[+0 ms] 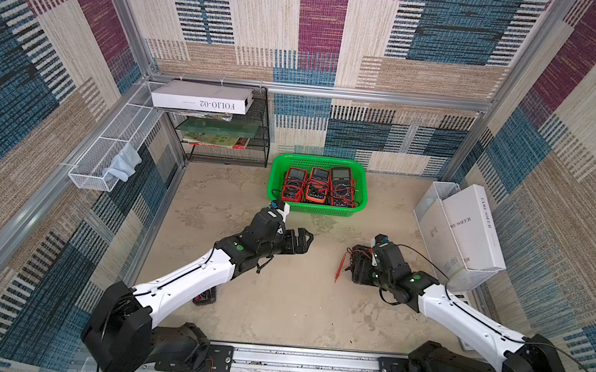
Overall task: Put the multimeter into the basket
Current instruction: Pick up the multimeter from the center of the board, then place the multimeter in the basket.
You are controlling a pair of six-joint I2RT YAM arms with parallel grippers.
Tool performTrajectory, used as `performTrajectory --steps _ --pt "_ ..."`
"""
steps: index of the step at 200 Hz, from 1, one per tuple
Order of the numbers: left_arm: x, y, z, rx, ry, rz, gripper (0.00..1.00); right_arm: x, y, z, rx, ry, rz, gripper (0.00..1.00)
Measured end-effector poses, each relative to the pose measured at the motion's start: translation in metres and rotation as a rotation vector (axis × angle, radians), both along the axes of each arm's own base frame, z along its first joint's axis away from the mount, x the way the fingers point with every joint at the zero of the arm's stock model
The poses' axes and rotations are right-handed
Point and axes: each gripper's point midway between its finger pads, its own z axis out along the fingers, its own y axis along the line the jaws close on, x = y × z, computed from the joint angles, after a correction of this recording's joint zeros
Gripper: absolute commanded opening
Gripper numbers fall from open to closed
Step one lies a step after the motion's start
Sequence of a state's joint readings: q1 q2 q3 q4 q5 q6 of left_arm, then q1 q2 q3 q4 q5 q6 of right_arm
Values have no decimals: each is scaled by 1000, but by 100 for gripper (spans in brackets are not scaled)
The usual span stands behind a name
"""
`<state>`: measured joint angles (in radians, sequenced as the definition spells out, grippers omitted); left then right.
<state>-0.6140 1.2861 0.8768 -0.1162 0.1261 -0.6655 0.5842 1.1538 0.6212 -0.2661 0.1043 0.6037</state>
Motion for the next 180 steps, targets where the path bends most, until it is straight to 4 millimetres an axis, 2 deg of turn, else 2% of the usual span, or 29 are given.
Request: performTrajectory --steps 58,88,180 --pt "11 23 -3 26 13 71 100 17 19 30 6 -58 44 60" --pt "18 27 1 16 15 84 100 28 26 49 8 -97 50 60" --pt "21 37 -1 -10 36 72 100 83 50 116 16 -233 61 60"
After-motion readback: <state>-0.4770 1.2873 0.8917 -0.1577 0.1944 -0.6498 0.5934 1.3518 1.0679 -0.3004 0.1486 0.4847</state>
